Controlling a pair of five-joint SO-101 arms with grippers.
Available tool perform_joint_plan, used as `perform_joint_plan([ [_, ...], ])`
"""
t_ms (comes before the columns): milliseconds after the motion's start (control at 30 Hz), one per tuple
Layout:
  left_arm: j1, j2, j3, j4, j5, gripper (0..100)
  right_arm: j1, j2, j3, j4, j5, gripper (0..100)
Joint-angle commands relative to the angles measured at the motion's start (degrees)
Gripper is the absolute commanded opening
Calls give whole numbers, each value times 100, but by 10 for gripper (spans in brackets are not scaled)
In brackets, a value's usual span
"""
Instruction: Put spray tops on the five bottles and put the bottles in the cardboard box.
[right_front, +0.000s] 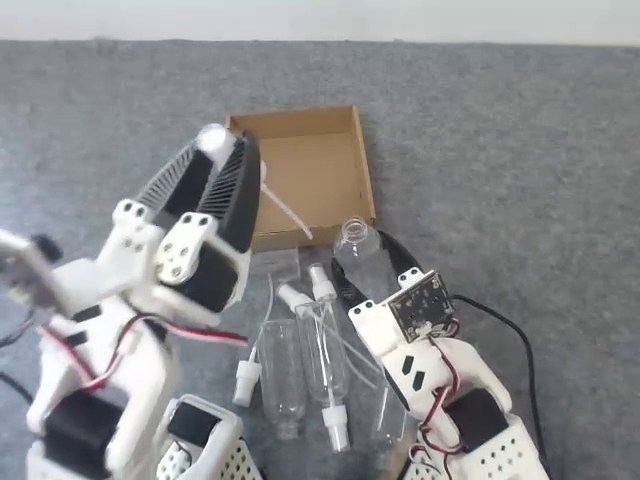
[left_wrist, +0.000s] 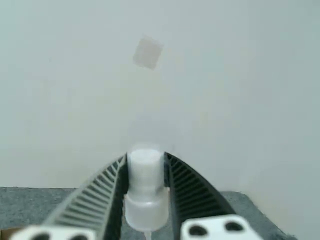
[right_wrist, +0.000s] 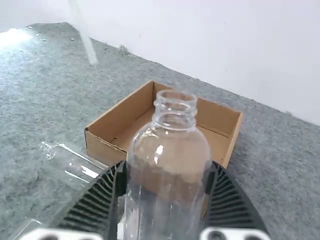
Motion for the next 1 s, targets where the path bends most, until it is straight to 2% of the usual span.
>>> perform_joint_plan([
  [0, 26, -44, 365, -598, 105, 10, -40, -101, -70, -180, 70, 82],
  [233, 35, -44, 690, -941, 563, 10, -330, -101, -62, -163, 70, 82],
  [600, 53, -44, 673, -941, 589, 10, -347, -101, 18, -189, 70, 82],
  [733, 343, -35, 787, -958, 545, 10, -505, -101, 18, -180, 79, 82],
  [967, 404, -44, 1420, -1582, 431, 10, -549, -101, 18, -180, 431, 72],
])
